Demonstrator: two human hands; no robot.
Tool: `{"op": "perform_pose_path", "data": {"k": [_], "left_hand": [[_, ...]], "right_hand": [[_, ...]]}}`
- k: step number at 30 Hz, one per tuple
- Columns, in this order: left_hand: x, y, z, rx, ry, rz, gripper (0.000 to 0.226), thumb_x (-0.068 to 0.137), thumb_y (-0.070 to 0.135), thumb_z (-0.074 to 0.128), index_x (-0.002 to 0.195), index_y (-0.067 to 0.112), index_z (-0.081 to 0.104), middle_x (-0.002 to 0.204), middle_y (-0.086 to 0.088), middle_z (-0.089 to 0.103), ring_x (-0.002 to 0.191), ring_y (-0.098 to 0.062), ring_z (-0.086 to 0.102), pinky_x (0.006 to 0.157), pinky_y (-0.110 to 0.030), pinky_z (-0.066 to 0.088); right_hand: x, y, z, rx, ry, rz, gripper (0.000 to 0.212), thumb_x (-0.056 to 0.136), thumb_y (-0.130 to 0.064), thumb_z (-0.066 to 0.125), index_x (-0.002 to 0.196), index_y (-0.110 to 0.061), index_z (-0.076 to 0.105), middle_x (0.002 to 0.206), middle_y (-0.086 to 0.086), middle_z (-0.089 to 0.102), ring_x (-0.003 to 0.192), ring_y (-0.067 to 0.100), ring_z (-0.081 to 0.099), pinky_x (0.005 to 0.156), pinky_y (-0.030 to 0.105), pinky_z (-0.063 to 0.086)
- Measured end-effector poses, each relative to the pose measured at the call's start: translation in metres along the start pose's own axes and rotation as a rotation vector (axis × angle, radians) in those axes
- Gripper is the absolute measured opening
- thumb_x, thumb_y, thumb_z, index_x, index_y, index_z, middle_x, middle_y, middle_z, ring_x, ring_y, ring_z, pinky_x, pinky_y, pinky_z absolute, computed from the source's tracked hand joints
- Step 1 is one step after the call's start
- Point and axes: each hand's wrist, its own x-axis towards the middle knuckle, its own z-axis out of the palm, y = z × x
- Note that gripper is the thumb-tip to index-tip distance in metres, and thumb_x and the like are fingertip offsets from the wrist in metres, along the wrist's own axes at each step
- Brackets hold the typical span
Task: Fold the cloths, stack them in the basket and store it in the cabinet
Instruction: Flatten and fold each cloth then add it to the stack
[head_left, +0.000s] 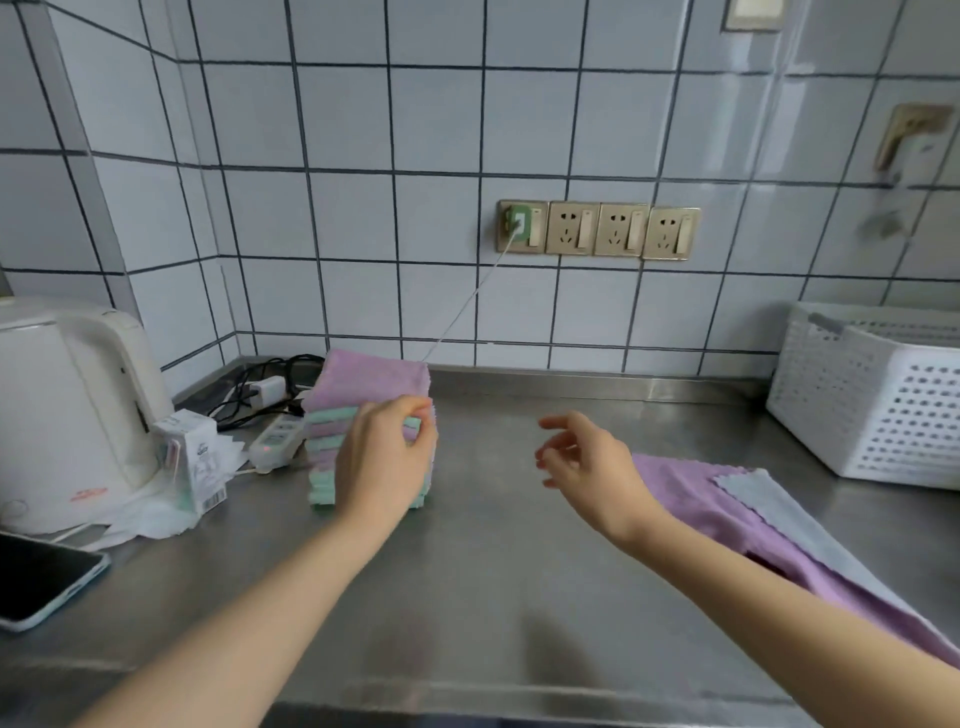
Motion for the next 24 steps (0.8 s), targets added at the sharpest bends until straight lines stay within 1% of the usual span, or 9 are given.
{"op": "perform_pose_path", "data": {"k": [4,8,10,14,16,18,20,22,24], "left_hand": [[-0.046,0.043,0.045,-0.078,-0.115,0.044,0.016,0.084,0.029,0.06,0.097,0.035,0.066,0.09,0.004,0.069,0.089,-0.02,0.063,0.073,-0.036,0.051],[-0.089,0.09,0.1,-0.141,-0.356,0.075,0.021,0.082,0.036,0.055,0.099,0.036,0.066,0.092,0.005,0.067,0.089,-0.019,0.064,0.078,-0.035,0.051],[-0.106,0.112,0.121,-0.152,-0.478,0.157,0.028,0.081,0.038,0.049,0.103,0.034,0.065,0.097,0.007,0.067,0.093,-0.017,0.062,0.081,-0.034,0.05],[-0.129,0.146,0.156,-0.19,-0.663,0.358,0.029,0.086,0.02,0.058,0.114,0.019,0.065,0.115,0.005,0.065,0.109,-0.016,0.055,0.093,-0.03,0.044],[-0.136,0.158,0.168,-0.17,-0.751,0.429,0.035,0.089,0.022,0.056,0.124,0.02,0.06,0.126,0.005,0.059,0.118,-0.016,0.05,0.1,-0.03,0.04],[-0.14,0.165,0.18,-0.112,-0.816,0.478,0.044,0.091,0.026,0.055,0.134,0.022,0.051,0.137,0.004,0.05,0.127,-0.017,0.044,0.107,-0.03,0.034],[-0.14,0.168,0.188,-0.05,-0.854,0.498,0.051,0.091,0.028,0.054,0.141,0.024,0.042,0.145,0.005,0.042,0.131,-0.018,0.04,0.11,-0.029,0.03],[-0.138,0.169,0.195,-0.008,-0.848,0.507,0.055,0.091,0.029,0.053,0.143,0.026,0.037,0.144,0.007,0.042,0.129,-0.019,0.042,0.108,-0.034,0.034],[-0.135,0.17,0.2,0.045,-0.849,0.485,0.055,0.092,0.03,0.051,0.144,0.028,0.033,0.142,0.006,0.043,0.126,-0.02,0.044,0.104,-0.035,0.036]], "right_hand": [[-0.052,0.027,-0.057,-0.179,0.066,-0.012,0.024,0.089,-0.013,0.051,0.105,-0.03,0.057,0.083,-0.01,0.067,0.078,0.006,0.063,0.067,0.019,0.052],[-0.093,0.068,-0.112,-0.371,0.097,0.099,0.02,0.091,-0.017,0.05,0.097,-0.033,0.06,0.085,-0.011,0.066,0.08,0.007,0.062,0.073,0.028,0.052],[-0.109,0.088,-0.135,-0.506,0.105,0.059,0.017,0.089,-0.016,0.052,0.091,-0.03,0.062,0.087,-0.012,0.065,0.084,0.008,0.059,0.077,0.033,0.051],[-0.139,0.121,-0.166,-0.717,0.008,0.034,0.014,0.088,-0.024,0.059,0.1,-0.024,0.066,0.102,-0.007,0.06,0.098,0.016,0.055,0.08,0.029,0.047],[-0.151,0.134,-0.172,-0.766,-0.041,0.085,0.014,0.087,-0.034,0.058,0.099,-0.029,0.061,0.105,-0.012,0.053,0.102,0.013,0.05,0.079,0.027,0.045],[-0.159,0.145,-0.174,-0.794,-0.044,0.115,0.016,0.085,-0.037,0.058,0.1,-0.032,0.057,0.106,-0.015,0.049,0.104,0.011,0.046,0.076,0.024,0.042],[-0.16,0.151,-0.175,-0.793,-0.025,0.126,0.016,0.083,-0.031,0.061,0.098,-0.029,0.058,0.105,-0.012,0.051,0.103,0.014,0.05,0.073,0.024,0.041],[-0.158,0.157,-0.177,-0.762,-0.03,0.138,0.014,0.084,-0.02,0.06,0.097,-0.024,0.058,0.101,-0.008,0.049,0.097,0.017,0.054,0.072,0.026,0.044],[-0.155,0.164,-0.182,-0.722,-0.031,0.156,0.023,0.085,-0.008,0.054,0.103,-0.021,0.057,0.102,-0.005,0.047,0.09,0.02,0.056,0.073,0.027,0.045]]}}
